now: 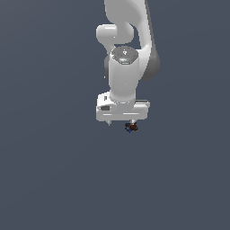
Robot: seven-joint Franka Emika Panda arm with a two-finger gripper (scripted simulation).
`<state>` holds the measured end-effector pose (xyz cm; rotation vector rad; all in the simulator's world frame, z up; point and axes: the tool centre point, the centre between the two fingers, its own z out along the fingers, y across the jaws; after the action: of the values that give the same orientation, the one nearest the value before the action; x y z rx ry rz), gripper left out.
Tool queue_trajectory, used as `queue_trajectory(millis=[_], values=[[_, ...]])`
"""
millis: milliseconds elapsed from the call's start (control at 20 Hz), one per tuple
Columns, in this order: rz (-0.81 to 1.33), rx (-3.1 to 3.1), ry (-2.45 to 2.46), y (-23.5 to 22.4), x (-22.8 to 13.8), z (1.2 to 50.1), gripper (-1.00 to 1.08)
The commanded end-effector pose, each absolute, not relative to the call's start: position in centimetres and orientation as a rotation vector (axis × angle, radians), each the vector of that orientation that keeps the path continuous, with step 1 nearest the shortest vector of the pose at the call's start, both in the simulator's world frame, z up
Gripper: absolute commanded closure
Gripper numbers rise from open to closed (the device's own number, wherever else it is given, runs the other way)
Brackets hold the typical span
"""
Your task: Pick up the object and move it to a goal position.
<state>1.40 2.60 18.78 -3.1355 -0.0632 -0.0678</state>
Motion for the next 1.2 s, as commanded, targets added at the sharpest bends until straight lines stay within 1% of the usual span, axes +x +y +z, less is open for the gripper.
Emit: queue_trajectory(millis=[0,400,750,1150], values=[[-0.068,-3.136,-0.063,2.6,1.4,18.8,-0.92],[-0.006,-3.116,-0.075,2.8,0.7,17.8,-0.92],[-0.006,-3.116,-0.067,2.9,0.7,17.7,-0.92],[-0.002,-3.116,0.052,3.5,0.3,17.1,-0.92]])
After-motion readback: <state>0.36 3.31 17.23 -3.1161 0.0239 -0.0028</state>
